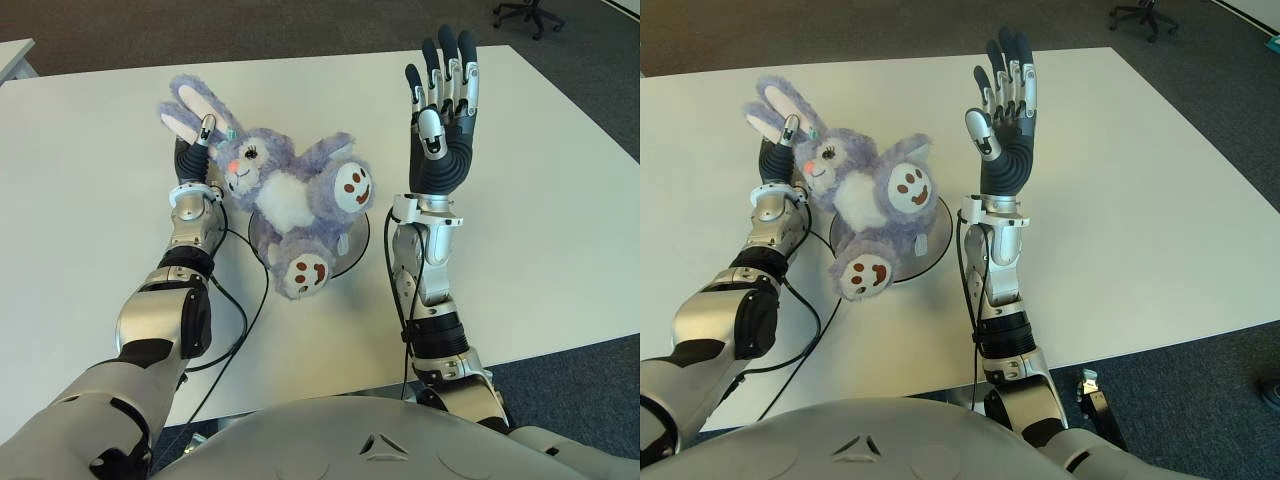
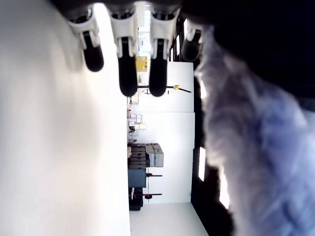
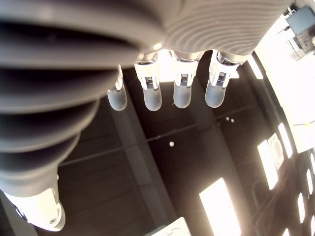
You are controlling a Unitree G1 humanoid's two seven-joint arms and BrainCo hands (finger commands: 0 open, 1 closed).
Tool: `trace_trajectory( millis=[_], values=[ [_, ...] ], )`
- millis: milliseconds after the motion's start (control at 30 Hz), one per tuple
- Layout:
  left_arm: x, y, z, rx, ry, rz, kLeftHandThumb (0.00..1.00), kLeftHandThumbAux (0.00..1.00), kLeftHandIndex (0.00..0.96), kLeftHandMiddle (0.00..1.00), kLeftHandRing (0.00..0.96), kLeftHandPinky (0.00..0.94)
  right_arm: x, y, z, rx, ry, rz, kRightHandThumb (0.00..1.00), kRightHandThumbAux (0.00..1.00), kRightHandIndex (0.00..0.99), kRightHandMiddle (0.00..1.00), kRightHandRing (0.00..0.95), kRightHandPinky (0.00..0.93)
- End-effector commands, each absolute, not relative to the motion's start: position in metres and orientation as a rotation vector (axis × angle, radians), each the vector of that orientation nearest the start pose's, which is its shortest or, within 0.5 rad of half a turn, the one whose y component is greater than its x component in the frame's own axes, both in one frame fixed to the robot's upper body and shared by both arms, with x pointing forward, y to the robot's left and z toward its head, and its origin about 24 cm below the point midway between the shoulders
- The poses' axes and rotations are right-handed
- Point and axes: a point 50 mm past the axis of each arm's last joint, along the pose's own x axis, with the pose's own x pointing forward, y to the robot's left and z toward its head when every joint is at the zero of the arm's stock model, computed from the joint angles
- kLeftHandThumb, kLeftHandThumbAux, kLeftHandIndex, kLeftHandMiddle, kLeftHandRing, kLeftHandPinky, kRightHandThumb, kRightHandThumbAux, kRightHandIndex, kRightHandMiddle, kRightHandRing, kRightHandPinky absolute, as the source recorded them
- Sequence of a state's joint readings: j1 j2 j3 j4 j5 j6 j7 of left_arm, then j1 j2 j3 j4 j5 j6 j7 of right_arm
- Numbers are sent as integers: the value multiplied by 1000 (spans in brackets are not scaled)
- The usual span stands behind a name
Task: Put the doll into the plate.
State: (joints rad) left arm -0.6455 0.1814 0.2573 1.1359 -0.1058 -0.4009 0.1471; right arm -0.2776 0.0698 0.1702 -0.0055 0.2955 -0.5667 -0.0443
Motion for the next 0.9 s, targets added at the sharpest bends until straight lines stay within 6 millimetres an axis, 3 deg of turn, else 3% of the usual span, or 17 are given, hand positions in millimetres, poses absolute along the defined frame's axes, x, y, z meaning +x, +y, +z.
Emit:
trace_trajectory(
  millis=[33,300,467,700,900],
  values=[
    [307,213,-32,-52,305,353,0,380,84,243,257,212,269,-94,155,480,-771,97,175,617,0,0,0,0],
    [307,214,-32,-50,302,351,0,381,89,246,263,236,283,-102,155,419,-834,90,105,555,0,0,0,0],
    [307,214,-32,-50,303,350,0,380,93,250,262,239,302,-111,146,380,-824,115,79,476,0,0,0,0],
    [308,214,-31,-45,309,349,0,381,90,250,254,189,311,-116,142,254,-842,135,41,374,0,0,0,0],
    [309,214,-31,-44,310,350,0,381,86,255,265,220,316,-120,140,221,-832,141,52,353,0,0,0,0]
  ],
)
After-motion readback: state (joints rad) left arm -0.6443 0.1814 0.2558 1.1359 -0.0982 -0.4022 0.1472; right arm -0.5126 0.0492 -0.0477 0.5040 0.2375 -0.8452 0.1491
